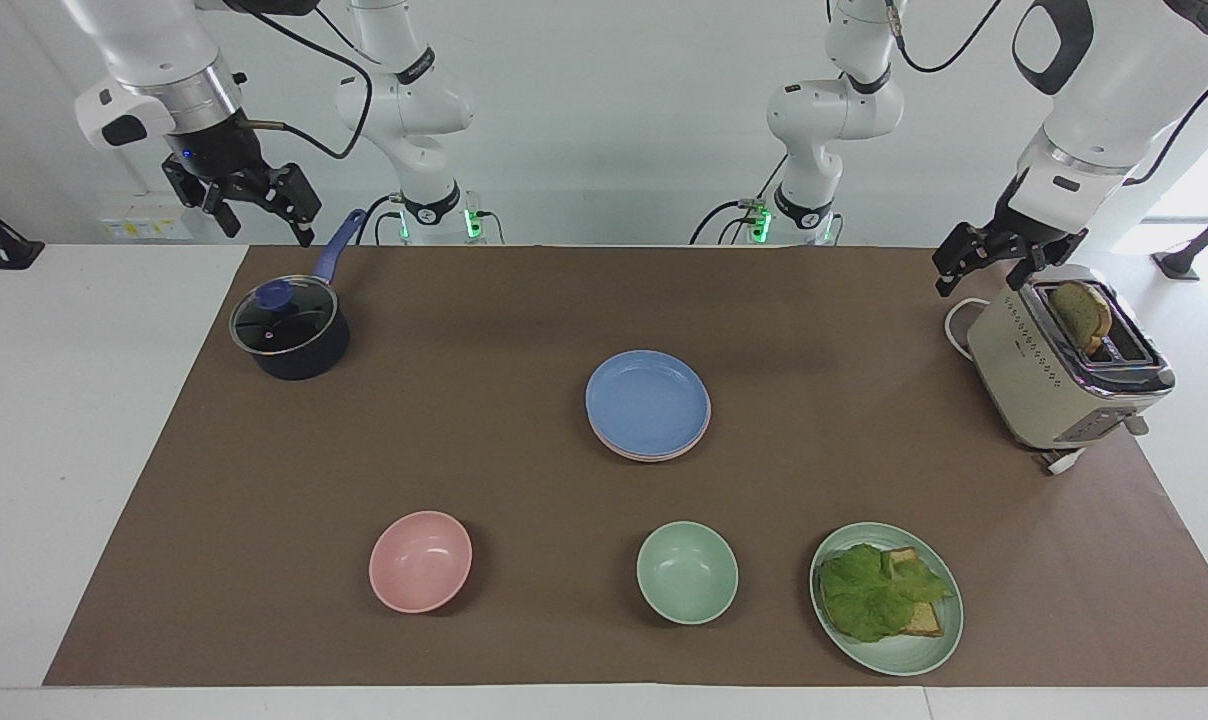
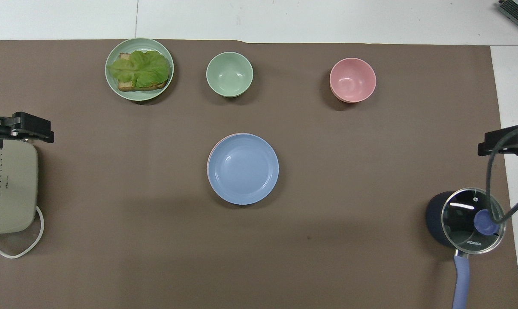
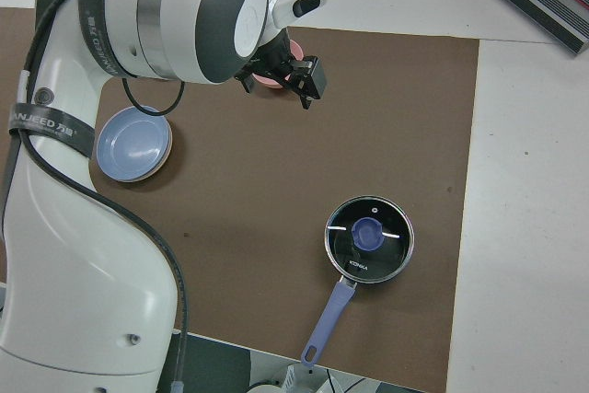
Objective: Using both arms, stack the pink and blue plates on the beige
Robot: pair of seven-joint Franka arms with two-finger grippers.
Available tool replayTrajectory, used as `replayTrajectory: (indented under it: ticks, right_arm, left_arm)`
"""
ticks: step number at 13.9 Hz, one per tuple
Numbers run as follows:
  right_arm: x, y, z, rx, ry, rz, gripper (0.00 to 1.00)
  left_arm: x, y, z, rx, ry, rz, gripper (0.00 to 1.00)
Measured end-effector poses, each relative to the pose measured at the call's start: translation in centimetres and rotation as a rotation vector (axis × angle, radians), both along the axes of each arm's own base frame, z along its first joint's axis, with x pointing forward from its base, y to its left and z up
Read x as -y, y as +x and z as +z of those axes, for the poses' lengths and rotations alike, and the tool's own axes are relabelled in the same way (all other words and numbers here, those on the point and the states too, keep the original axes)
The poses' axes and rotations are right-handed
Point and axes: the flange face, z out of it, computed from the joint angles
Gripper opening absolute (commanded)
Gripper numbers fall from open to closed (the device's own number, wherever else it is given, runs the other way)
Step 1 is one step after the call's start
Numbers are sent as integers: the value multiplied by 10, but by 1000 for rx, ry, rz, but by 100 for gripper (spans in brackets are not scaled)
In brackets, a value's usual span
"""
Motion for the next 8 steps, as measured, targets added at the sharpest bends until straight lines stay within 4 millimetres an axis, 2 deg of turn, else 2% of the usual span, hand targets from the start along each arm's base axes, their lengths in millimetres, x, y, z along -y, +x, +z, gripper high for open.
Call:
replayTrajectory:
  ticks: [4, 8]
  right_arm:
    - [-1, 1, -4, -3, 1, 69, 100]
    - [0, -7, -12, -21, 2, 115, 100]
  left_arm:
    - [0, 0, 0, 0, 0, 0, 100]
    - [0, 0, 0, 0, 0, 0, 100]
